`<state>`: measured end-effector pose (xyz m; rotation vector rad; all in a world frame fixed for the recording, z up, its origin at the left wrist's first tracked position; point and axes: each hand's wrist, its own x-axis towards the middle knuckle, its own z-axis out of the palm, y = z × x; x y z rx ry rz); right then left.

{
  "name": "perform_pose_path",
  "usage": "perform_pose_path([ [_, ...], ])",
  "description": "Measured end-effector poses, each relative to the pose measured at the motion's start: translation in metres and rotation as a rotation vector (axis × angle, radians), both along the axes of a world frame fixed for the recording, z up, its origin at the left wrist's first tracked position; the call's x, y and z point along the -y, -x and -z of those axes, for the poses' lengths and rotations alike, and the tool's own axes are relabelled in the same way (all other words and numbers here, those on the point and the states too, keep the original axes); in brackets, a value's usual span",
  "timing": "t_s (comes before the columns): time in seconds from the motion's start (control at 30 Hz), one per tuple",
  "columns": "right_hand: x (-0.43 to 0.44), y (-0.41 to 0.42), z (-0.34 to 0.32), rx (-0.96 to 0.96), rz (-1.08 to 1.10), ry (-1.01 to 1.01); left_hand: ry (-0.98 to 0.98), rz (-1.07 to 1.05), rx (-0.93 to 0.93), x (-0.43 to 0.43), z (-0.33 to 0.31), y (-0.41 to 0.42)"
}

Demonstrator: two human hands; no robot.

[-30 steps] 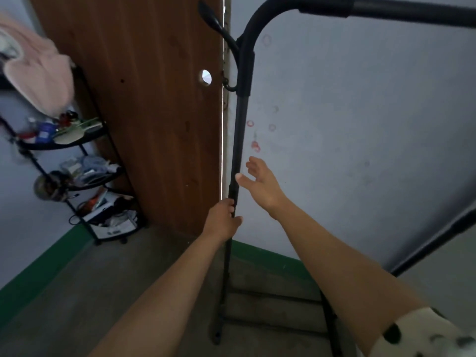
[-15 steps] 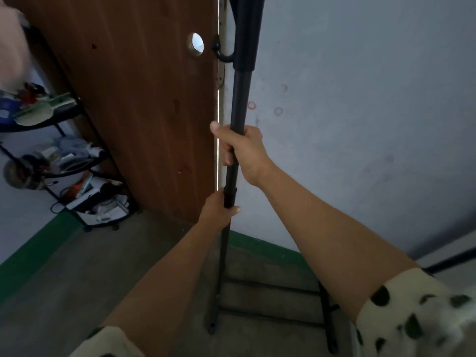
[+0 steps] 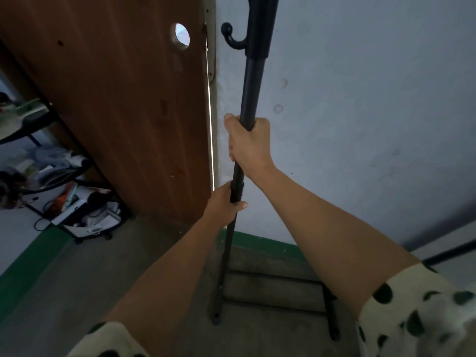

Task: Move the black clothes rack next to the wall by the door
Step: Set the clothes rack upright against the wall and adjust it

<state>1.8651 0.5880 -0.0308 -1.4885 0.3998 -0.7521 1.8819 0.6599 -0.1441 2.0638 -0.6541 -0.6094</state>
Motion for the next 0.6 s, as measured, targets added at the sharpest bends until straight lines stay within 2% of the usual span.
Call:
perform_pose_path([
  [0.6, 0.035, -0.036, -0.001, -0.015, 0.072, 0.012, 0.043, 0.047, -0.010, 0.037, 0.004, -0.039],
])
